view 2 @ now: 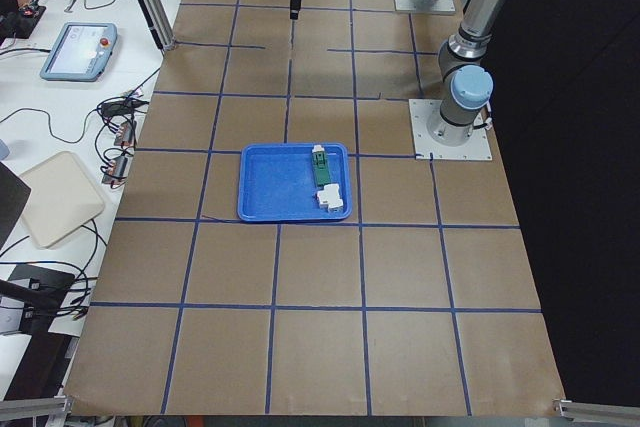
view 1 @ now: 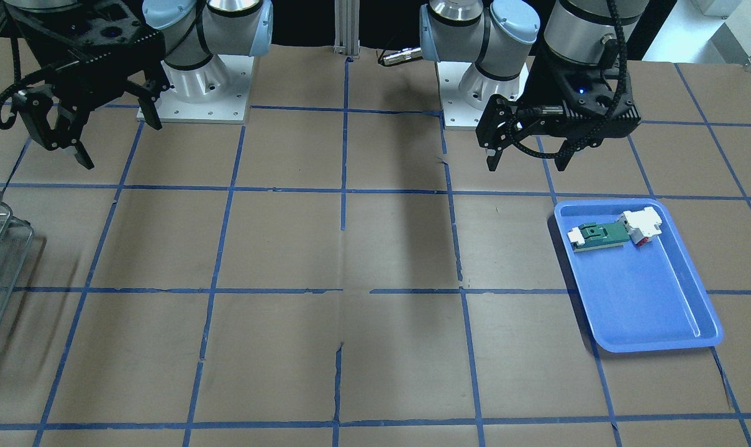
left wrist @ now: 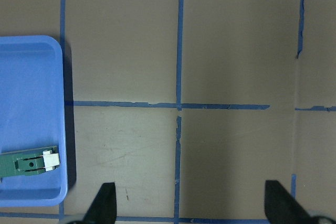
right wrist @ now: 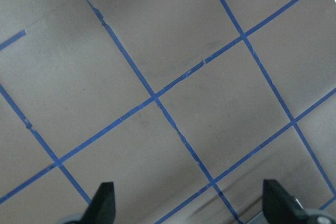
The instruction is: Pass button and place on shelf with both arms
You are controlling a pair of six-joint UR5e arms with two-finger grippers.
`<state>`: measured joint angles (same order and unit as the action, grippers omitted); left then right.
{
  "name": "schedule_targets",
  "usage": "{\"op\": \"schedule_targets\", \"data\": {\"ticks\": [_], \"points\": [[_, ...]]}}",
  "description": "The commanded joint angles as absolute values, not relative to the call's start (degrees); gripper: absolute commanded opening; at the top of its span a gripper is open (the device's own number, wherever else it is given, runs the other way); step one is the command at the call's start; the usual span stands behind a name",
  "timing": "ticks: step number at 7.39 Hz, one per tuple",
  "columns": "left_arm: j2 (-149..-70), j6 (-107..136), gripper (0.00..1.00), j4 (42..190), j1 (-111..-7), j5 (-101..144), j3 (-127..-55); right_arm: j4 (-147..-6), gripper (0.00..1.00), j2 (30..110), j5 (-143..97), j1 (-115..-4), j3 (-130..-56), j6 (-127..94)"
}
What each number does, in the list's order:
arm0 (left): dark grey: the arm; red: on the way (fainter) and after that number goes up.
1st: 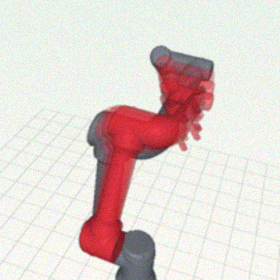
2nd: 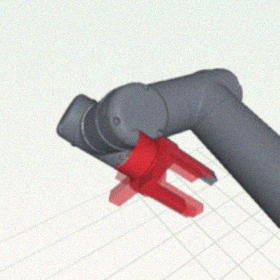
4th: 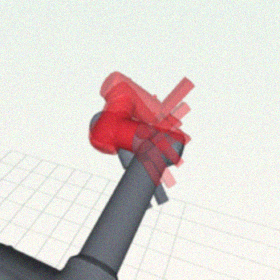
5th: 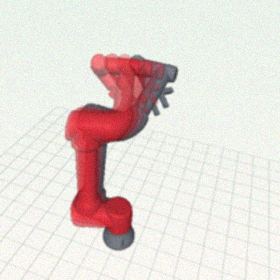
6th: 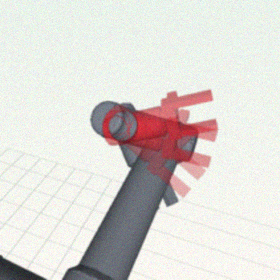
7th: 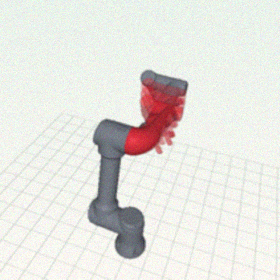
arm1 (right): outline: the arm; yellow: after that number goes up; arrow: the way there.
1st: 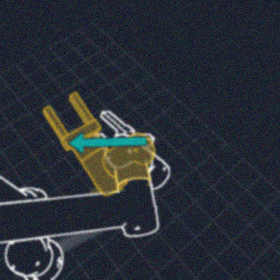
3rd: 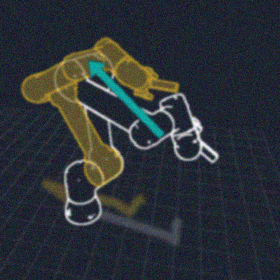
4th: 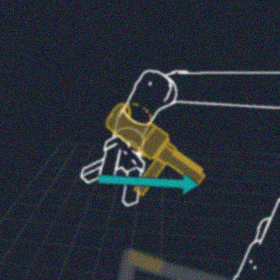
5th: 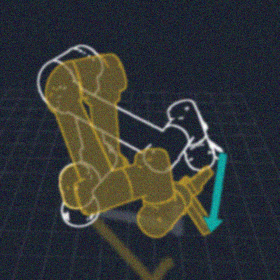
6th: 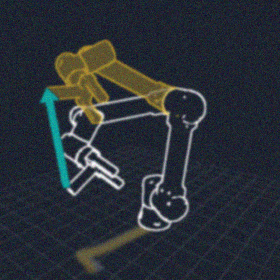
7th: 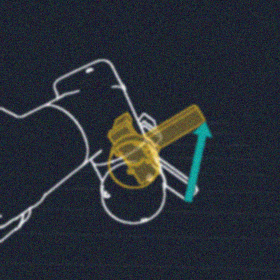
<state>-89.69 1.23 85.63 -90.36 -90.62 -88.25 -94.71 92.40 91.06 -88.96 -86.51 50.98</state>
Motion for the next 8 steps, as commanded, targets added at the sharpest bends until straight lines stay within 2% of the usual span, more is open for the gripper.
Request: {"op": "schedule_targets", "data": {"ticks": [1, 4, 6, 8], "points": [[-89.6, 0.9, 1.0, 85.7, -90.4, -90.5, -88.3, -94.5, 1.0, 90.1, 90.9, -89.1, -84.0, 34.3], [-89.6, 0.2, 1.0, 85.6, -90.2, -90.6, -88.3, -90.2, 1.0, 86.3, 90.4, -89.2, -78.4, 18.6], [-89.6, 0.2, 1.0, 85.6, -90.0, -90.7, -88.3, -87.3, 1.0, 86.3, 88.9, -89.2, -79.1, 5.8], [-89.3, 0.2, 1.0, 85.7, -89.8, -90.7, -88.3, -84.5, 1.0, 86.2, 88.9, -88.9, -81.1, 5.4]]}}
